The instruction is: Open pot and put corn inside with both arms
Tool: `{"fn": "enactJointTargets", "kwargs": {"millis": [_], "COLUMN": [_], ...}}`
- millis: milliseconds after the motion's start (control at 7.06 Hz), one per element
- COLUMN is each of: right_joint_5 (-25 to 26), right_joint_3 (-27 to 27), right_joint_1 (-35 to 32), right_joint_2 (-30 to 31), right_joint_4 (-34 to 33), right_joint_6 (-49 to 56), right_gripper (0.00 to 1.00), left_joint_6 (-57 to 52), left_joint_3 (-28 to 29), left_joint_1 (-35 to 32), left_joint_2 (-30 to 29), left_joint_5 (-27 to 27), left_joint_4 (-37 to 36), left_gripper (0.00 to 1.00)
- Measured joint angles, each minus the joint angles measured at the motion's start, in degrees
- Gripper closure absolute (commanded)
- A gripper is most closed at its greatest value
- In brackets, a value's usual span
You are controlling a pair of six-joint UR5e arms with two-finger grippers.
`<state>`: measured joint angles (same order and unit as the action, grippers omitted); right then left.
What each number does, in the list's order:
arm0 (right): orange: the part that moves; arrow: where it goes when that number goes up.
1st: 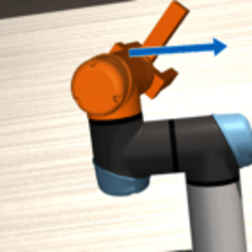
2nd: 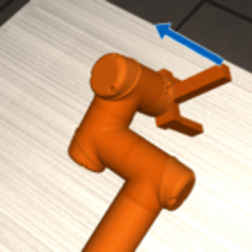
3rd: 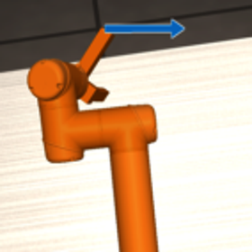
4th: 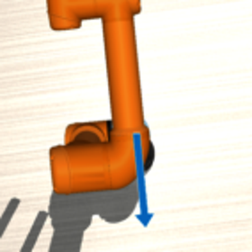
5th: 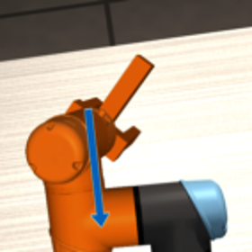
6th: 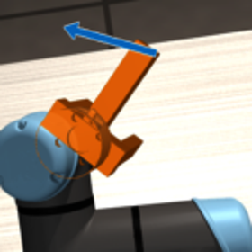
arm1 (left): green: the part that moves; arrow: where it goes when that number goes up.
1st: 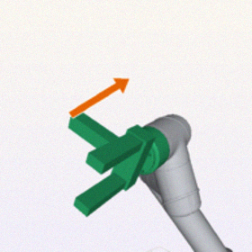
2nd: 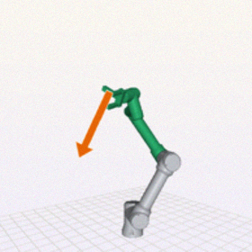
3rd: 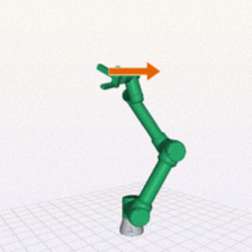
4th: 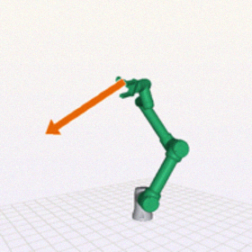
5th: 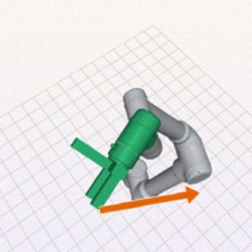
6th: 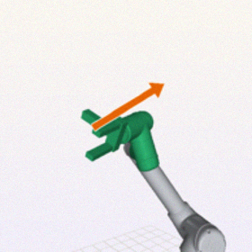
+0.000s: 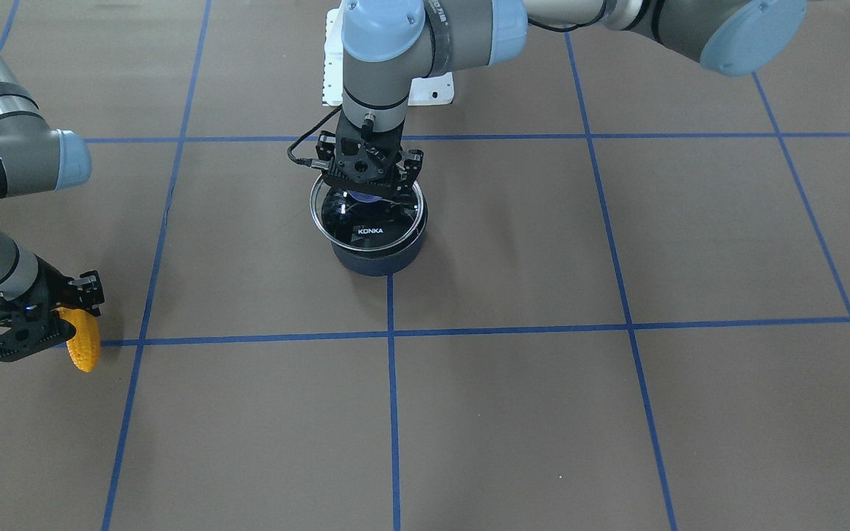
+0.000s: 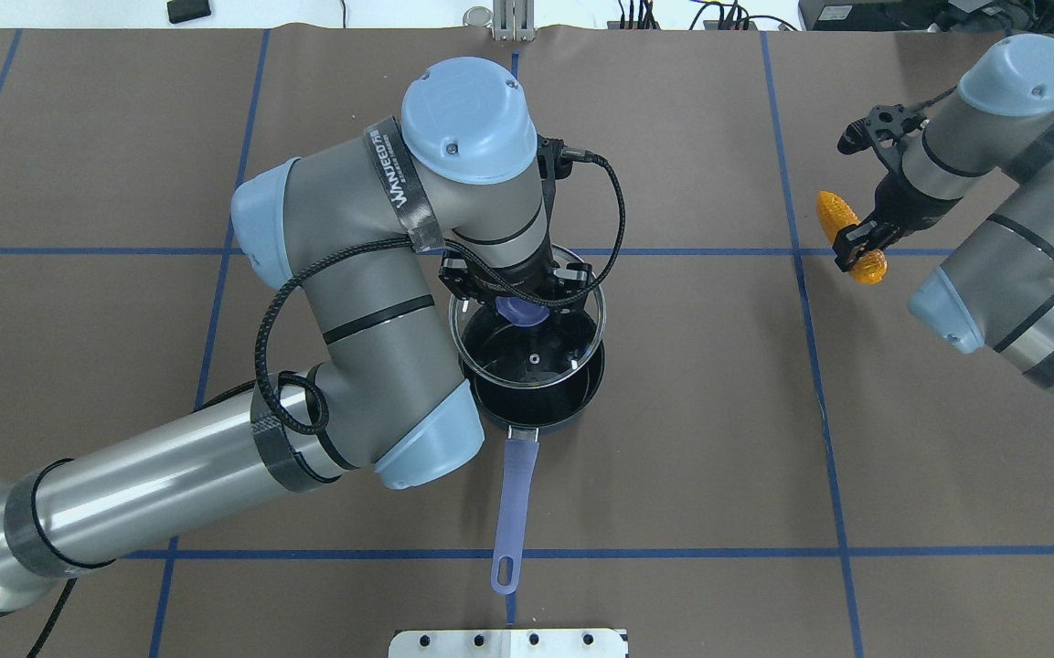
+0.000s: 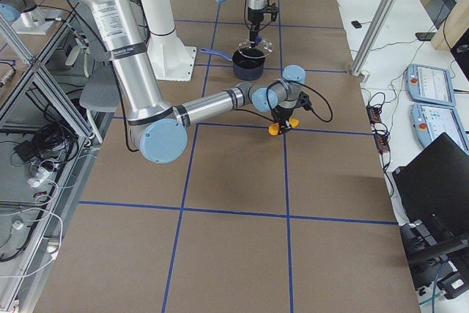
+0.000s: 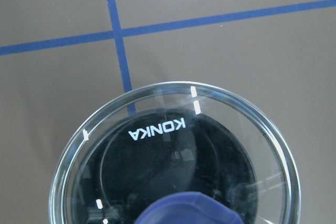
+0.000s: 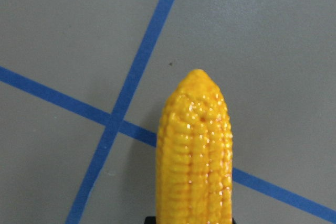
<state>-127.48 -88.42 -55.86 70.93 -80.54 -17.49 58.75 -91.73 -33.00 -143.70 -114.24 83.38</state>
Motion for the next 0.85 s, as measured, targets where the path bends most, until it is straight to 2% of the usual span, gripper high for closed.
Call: {"fn": "enactJointTargets", "kwargs": {"millis": [283,850], "right_joint_5": [-2.33,-2.84], "right_joint_3": [-3.75,-10.54], "right_joint_1": [2.29,11.33], "right_joint_2": [-1.38,-7.75], "right_joint_4": [-0.05,-0.05], "right_joint_6": [-5.05,-20.60], "right_gripper": [0.77,0.77], "left_joint_6": [-4.51,-16.18], "left_joint_3": [-2.86,-4.59], "left_joint_1": [-2.74,-10.71], "left_joint_2": [3.86,10.81], "left_joint_5": [-0.31,-5.81], "left_joint_4": [-0.01,0.27], "left_gripper": [0.46,0.45]}}
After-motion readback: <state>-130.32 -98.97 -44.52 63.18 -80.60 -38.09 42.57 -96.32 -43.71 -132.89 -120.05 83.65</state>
